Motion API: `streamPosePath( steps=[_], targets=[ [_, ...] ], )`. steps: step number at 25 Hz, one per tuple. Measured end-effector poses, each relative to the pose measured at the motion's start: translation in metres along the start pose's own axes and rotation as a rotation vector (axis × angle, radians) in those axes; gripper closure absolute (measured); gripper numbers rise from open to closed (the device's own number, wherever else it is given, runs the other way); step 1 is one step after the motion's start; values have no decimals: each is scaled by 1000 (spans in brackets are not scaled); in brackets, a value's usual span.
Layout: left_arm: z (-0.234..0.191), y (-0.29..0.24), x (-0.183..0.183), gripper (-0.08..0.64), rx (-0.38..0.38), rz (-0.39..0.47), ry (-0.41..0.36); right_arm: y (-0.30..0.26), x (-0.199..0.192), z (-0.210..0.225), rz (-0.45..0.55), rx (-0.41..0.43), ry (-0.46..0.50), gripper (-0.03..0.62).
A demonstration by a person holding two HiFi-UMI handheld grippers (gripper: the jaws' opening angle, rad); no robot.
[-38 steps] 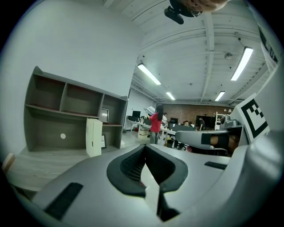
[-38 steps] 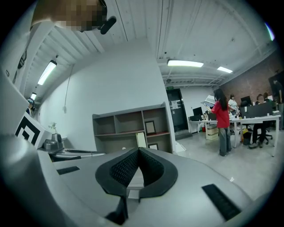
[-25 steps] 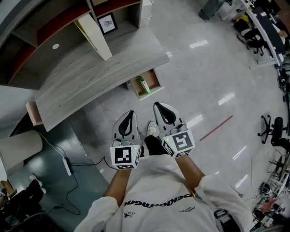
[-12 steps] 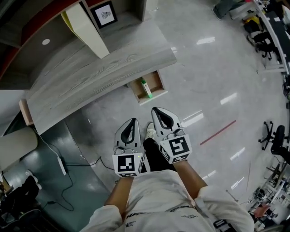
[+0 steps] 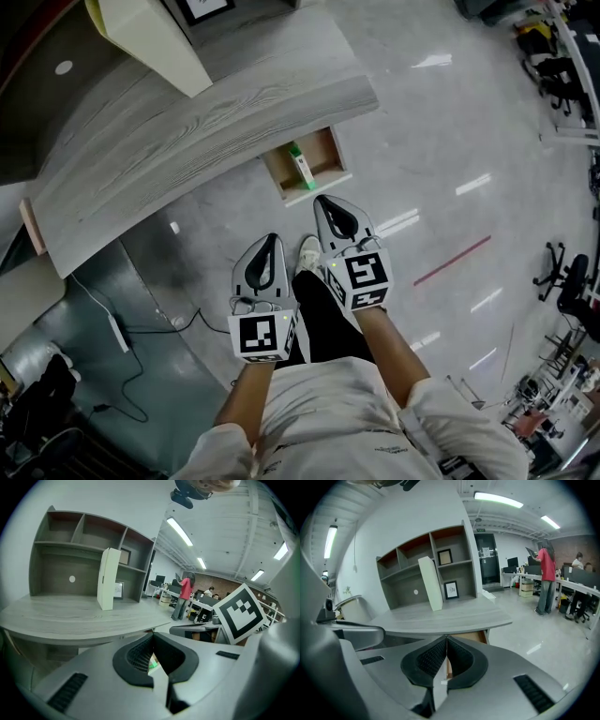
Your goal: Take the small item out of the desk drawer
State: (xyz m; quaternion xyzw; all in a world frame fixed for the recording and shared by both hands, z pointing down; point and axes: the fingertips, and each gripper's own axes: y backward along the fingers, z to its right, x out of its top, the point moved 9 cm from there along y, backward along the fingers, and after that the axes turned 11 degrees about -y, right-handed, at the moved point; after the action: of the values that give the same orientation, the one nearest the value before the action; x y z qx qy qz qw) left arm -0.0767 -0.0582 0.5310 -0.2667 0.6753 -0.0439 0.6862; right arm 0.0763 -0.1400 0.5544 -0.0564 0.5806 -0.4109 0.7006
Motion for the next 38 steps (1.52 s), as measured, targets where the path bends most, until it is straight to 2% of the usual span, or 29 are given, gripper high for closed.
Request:
streamPosePath(
  steps=[7, 13, 24, 38],
  targets=[
    [0, -17, -21, 545, 28, -23, 15, -35, -19, 22, -85, 5, -12, 555],
    [9, -27, -34, 545, 27, -30, 32, -66, -41, 39, -165, -9, 2, 495],
    [15, -41, -59, 545, 48, -48, 79, -108, -82, 65, -261, -53, 18, 454],
    [17, -46, -74, 545, 56, -91, 92, -145, -98, 76, -347, -81, 76, 440]
  ],
)
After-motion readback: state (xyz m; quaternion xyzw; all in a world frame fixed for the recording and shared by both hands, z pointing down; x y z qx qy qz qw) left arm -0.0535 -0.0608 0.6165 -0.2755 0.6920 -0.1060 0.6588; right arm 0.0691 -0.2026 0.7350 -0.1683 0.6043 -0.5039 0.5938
